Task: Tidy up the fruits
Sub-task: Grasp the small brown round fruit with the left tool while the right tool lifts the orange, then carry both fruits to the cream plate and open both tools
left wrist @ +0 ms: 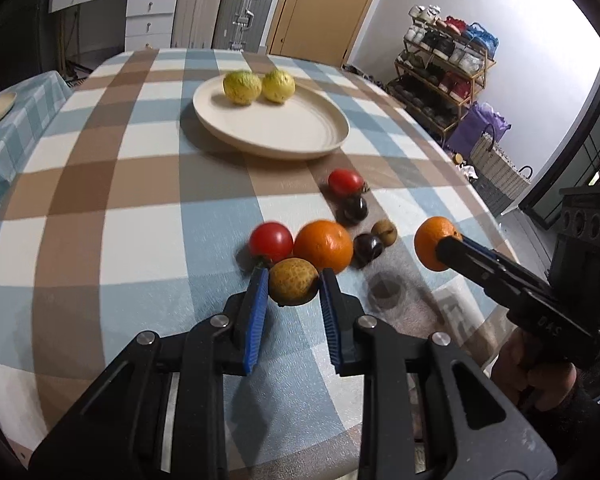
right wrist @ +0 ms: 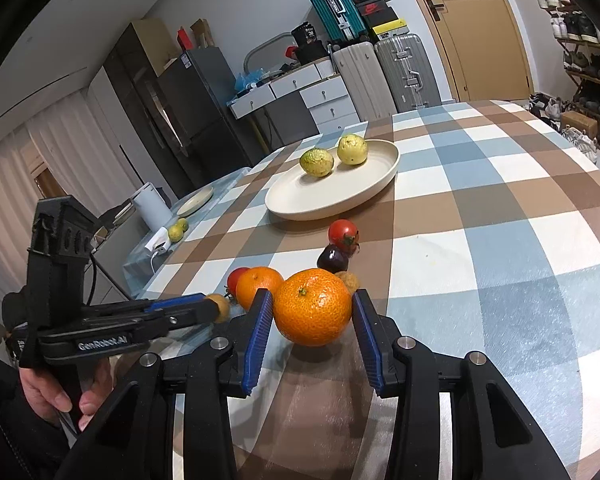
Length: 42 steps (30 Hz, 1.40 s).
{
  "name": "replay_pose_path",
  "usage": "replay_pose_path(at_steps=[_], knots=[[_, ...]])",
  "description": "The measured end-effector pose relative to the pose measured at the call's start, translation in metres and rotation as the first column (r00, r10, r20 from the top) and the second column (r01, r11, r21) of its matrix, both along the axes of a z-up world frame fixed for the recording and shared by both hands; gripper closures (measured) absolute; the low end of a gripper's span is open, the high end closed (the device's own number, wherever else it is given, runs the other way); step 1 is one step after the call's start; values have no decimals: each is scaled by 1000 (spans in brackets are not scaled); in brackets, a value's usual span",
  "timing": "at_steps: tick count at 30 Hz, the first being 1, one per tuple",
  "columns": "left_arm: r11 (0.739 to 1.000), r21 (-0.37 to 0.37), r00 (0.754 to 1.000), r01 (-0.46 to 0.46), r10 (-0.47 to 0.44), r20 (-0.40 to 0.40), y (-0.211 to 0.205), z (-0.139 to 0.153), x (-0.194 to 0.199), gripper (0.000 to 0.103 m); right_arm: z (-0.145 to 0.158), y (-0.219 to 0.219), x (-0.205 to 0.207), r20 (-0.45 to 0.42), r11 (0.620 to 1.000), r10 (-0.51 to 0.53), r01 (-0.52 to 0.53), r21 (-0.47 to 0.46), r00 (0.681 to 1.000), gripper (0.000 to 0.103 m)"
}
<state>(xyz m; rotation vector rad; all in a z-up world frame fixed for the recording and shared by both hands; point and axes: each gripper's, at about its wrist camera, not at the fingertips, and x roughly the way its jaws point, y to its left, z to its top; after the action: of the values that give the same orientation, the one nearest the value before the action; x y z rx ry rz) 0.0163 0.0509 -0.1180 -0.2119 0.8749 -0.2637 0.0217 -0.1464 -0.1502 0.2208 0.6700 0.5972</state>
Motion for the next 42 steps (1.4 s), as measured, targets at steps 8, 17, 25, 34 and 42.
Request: replay_pose_path(at_steps=[8,17,25,34,42], knots=[[1000,-16,998,-22,23,52,20,28,20,80,17,-7,14,29,1000,-8,8,9,1000,61],[998,-22,995,-56,58,81,39,44,87,80,36,-26,63,23,997,-34,33,70,999,61],[998,-5,995,-58,58,76,42,41,157,80,49,-28,129,8,997,-24,23,70,1000,61],[998,29,997,-54,52,62,46,27,226,80,53,-3,207,-25,998,35,-33,44,999,61],[998,30,997,-56,55,49,55,12,258,80,42,28,265,-61,997,66,-68,-35,996,61]])
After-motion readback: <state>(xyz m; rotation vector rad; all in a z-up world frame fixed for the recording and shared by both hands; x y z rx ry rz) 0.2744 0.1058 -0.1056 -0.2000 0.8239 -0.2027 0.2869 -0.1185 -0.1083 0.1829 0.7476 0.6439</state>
